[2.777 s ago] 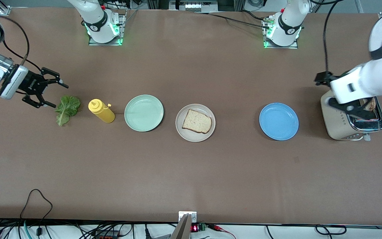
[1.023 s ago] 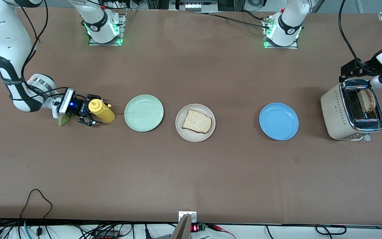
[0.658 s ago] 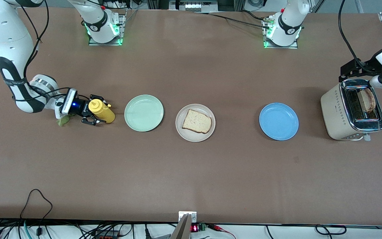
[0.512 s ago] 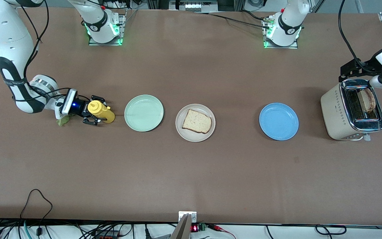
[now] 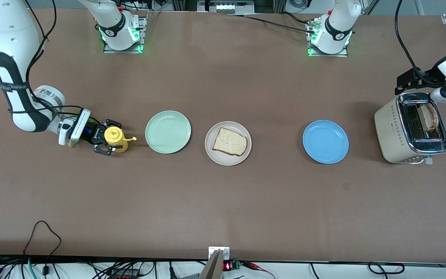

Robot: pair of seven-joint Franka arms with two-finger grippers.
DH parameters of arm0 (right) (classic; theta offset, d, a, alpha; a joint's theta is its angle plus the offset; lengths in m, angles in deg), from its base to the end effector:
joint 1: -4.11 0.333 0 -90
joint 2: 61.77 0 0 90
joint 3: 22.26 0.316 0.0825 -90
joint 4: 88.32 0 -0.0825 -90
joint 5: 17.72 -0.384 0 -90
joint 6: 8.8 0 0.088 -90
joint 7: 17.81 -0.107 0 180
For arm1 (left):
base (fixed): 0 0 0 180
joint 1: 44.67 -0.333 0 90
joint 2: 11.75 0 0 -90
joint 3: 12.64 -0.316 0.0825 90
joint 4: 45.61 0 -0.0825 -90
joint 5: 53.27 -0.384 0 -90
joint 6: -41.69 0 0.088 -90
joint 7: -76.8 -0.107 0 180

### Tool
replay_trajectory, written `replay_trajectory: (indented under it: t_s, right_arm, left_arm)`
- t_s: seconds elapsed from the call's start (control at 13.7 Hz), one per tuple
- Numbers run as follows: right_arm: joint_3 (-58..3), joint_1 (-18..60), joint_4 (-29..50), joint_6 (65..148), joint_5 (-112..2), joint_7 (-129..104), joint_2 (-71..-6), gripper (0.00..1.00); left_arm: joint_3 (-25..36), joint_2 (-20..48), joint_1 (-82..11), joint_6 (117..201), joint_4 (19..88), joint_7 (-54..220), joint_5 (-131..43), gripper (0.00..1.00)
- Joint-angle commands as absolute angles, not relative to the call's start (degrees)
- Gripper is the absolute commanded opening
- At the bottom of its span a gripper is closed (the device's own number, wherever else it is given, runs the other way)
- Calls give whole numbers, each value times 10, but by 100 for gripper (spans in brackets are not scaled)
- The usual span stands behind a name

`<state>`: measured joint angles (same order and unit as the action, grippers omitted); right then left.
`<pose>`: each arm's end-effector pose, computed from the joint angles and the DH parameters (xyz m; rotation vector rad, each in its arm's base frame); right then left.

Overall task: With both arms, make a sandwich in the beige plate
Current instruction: 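Lift the yellow bottle and carry it over the beige plate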

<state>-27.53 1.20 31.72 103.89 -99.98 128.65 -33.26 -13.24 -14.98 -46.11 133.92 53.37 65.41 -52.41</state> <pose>0.5536 -0.0155 0.1760 -1.7320 -1.3884 -1.1052 0.5359 0.0177 0.5846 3.1073 -0.2525 -0.0923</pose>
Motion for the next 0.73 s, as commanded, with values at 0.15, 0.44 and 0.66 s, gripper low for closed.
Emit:
replay_trajectory:
  t_s: [0.15,0.44,0.66]
  right_arm:
    - [-281,109,331,1211,-929,1148,-432,22]
    - [-281,187,331,1346,-863,1088,-452,22]
    - [-282,242,331,1427,-800,1025,-453,22]
  left_arm:
    - [-132,-149,-455,1329,518,660,-520,100]
    - [-132,-148,-455,1329,517,659,-519,100]
    - [-132,-148,-455,1329,517,659,-519,100]
